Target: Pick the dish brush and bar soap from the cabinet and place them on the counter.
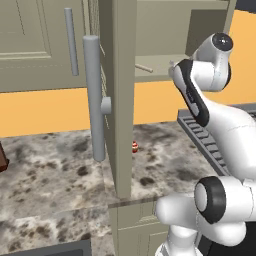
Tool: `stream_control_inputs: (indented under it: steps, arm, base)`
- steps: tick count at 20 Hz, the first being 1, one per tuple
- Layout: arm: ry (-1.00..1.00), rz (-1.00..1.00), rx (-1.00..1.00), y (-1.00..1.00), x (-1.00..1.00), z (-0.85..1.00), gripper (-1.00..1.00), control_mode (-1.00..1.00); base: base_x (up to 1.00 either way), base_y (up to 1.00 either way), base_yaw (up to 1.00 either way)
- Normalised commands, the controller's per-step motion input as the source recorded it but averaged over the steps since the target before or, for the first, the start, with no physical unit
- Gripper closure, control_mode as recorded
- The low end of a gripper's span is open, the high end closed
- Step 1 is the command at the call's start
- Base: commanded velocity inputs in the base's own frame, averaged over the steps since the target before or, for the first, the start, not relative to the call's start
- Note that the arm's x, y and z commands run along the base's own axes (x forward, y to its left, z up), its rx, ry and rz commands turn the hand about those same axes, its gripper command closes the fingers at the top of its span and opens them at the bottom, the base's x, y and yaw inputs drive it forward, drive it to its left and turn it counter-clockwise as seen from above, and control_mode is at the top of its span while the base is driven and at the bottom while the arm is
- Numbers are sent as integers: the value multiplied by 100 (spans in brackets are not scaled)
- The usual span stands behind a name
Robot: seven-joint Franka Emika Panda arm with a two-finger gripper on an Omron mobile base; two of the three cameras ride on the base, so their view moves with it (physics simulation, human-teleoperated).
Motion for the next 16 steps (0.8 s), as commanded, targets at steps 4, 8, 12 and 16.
stream_control_inputs:
  steps: [4,8,12,16]
  arm:
    - [0,0,0,0,-32,-15,100,-100]
    - [0,0,0,0,-20,-18,100,-100]
    - [0,0,0,-1,-20,-21,100,-100]
    - [0,0,0,-1,-17,-26,100,-100]
  base:
    - [0,0,0]
    - [0,0,0]
    - [0,0,0]
    - [0,0,0]
